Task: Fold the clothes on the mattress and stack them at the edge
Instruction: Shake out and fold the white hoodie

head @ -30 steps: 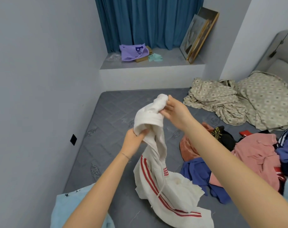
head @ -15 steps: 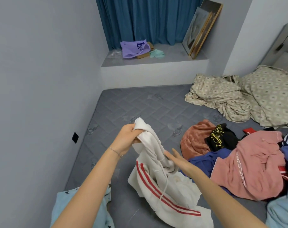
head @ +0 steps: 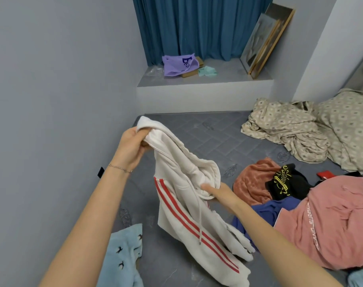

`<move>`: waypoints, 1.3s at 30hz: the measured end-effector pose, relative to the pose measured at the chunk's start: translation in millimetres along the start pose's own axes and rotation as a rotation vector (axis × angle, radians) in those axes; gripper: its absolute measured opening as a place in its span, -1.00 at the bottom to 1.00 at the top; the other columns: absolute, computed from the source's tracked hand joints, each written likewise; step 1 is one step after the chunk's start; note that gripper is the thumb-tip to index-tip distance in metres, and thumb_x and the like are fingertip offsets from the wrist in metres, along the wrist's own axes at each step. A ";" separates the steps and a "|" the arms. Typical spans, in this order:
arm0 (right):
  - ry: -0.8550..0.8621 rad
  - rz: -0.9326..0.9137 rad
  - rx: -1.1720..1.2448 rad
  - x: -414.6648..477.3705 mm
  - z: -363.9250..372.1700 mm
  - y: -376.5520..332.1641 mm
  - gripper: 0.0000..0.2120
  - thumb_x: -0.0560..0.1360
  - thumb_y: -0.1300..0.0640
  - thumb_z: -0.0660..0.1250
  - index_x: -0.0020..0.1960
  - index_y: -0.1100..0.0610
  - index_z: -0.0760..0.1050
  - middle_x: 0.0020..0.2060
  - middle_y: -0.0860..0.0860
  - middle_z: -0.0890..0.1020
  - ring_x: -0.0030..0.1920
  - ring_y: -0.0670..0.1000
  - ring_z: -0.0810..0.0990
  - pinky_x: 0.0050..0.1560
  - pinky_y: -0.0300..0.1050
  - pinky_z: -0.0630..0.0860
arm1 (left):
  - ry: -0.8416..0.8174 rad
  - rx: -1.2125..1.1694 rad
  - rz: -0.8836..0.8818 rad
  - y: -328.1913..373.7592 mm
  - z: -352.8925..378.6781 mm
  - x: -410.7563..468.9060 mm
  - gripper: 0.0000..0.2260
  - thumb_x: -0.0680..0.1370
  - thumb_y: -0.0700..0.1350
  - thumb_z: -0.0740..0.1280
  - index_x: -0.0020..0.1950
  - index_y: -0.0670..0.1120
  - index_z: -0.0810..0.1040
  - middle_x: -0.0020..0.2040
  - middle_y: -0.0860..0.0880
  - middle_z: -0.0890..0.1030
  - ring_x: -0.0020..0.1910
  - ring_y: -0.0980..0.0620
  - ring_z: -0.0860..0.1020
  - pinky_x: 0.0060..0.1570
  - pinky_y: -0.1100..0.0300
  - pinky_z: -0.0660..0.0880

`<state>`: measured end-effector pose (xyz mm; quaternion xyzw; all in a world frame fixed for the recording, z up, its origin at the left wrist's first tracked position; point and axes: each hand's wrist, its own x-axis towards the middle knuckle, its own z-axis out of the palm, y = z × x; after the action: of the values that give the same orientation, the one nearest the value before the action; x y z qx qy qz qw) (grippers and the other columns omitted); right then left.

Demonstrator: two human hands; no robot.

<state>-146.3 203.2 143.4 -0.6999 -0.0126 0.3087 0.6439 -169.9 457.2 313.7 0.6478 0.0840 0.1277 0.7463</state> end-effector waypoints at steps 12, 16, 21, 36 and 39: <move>0.169 -0.128 0.109 -11.7 0.6 -102.7 -0.60 0.50 -0.13 0.35 0.02 0.22 0.60 -0.22 0.04 0.68 -0.28 -0.09 0.66 -0.32 -0.26 0.54 | 0.153 -0.292 -0.320 -66.0 -6.9 10.4 -0.76 0.65 -0.05 0.18 0.13 -0.19 0.52 0.01 -0.10 0.63 -0.01 0.00 0.62 0.13 0.04 0.50; 0.107 -0.032 0.190 -14.9 -3.9 -108.6 -0.53 0.47 -0.22 0.34 -0.07 0.23 0.57 -0.30 0.05 0.66 -0.28 -0.03 0.64 -0.30 -0.25 0.52 | -0.200 -0.132 -0.294 -90.8 -4.8 -0.5 -0.73 0.60 -0.04 0.27 0.29 -0.05 0.49 0.14 0.00 0.63 0.11 0.03 0.59 0.07 0.10 0.54; 0.064 0.011 0.208 -19.2 -11.3 -109.9 -0.62 0.46 -0.16 0.39 -0.27 0.15 0.55 -0.42 0.03 0.43 -0.31 -0.02 0.40 -0.13 -0.17 0.48 | -0.327 -0.150 -0.306 -113.9 3.6 -9.7 -0.39 0.38 -0.28 0.23 0.42 0.06 0.36 0.32 -0.02 0.53 0.24 -0.04 0.52 0.17 -0.09 0.44; 0.191 0.064 0.471 -15.1 -14.5 -88.6 -0.58 0.47 -0.08 0.39 0.09 0.27 0.57 -0.01 0.16 0.64 0.02 0.09 0.62 0.08 -0.03 0.57 | -0.199 -0.119 -0.730 -228.0 45.2 -47.7 -0.56 0.70 0.05 -0.11 0.42 -0.15 0.31 0.34 -0.17 0.46 0.33 -0.12 0.43 0.25 0.04 0.42; 0.261 0.055 0.558 -12.9 -21.5 -85.8 -0.65 0.47 -0.05 0.41 -0.02 0.26 0.58 -0.07 0.16 0.62 0.04 0.11 0.60 0.27 0.07 0.49 | -0.203 -0.107 -0.734 -226.8 61.6 -42.9 -0.44 0.67 0.17 -0.08 0.40 -0.22 0.35 0.28 -0.16 0.49 0.31 -0.14 0.46 0.23 0.03 0.47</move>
<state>-114.5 193.2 226.3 -0.5299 0.1745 0.2250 0.7988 -174.4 357.1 96.9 0.5442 0.2292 -0.2084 0.7797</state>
